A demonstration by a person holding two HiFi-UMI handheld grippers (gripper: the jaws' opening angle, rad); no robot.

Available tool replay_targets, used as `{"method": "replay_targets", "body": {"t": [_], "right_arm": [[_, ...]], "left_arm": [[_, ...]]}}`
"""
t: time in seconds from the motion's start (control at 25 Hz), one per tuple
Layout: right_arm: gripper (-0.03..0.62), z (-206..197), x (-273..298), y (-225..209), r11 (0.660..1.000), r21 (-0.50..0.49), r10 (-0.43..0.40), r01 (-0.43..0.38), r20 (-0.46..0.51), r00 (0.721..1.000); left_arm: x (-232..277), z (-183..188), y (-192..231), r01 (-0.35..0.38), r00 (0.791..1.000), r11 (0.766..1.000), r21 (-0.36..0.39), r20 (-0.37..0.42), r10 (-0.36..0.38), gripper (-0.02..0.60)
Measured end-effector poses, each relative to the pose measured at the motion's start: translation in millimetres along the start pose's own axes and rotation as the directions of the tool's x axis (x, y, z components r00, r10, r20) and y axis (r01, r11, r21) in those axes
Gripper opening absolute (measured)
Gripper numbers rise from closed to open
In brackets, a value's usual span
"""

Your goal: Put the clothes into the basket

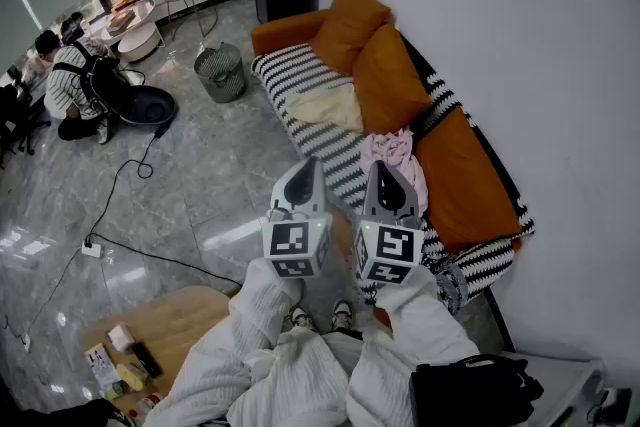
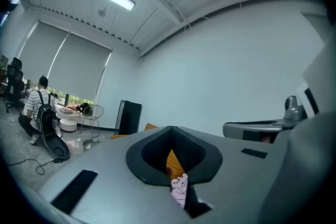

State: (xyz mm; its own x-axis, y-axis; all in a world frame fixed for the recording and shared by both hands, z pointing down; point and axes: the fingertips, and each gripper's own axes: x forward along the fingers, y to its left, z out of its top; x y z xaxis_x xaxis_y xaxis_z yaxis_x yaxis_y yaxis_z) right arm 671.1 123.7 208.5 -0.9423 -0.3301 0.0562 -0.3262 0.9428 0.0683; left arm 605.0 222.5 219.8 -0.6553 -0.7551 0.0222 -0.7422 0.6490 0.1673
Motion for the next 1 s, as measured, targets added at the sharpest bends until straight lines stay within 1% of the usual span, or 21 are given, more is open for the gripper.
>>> {"method": "replay_targets", "body": {"t": [0.28,0.4,0.48,0.56,0.72,0.84,1.0], "right_arm": [[0.021,-0.3,2.8,-1.7,1.0,-0.009,-0.007,0.007,-0.001,1.0],[0.023,3.8,4.6,1.7,1.0,0.013,0.002,-0.003,0.02,1.0],[0.023,1.3,7.1,8.2,0.999,0.036,0.02,-0.021,0.025,0.999],[0.023,-7.9,10.9,13.6,0.998,0.052,0.024,-0.024,0.011,1.0],[0.023,-22.3,22.6,18.0,0.996,0.086,0.002,-0.001,-0.016,1.0],[0.023,-25.5,33.1,26.2,0.996,0.087,-0.015,0.017,-0.025,1.0],[0.023,-30.9,45.1,37.7,0.995,0.095,-0.032,0.035,-0.035,0.999]], "left_arm": [[3.3,0.4,-2.3,0.005,1.0,1.0,-0.001,0.006,-0.005,0.006],[3.7,0.7,2.8,0.007,1.0,1.0,0.001,0.002,-0.007,0.006],[2.5,-0.1,9.9,0.007,1.0,1.0,-0.002,0.001,-0.007,0.006],[1.0,-3.2,18.9,0.006,1.0,1.0,-0.006,-0.002,-0.006,0.006],[3.9,-12.4,38.2,0.006,1.0,1.0,0.001,-0.025,-0.006,0.006],[6.4,-16.9,54.6,0.009,0.999,1.0,0.017,-0.045,-0.008,0.006],[10.0,-13.9,76.2,0.016,0.999,1.0,0.023,-0.042,-0.015,0.006]]}}
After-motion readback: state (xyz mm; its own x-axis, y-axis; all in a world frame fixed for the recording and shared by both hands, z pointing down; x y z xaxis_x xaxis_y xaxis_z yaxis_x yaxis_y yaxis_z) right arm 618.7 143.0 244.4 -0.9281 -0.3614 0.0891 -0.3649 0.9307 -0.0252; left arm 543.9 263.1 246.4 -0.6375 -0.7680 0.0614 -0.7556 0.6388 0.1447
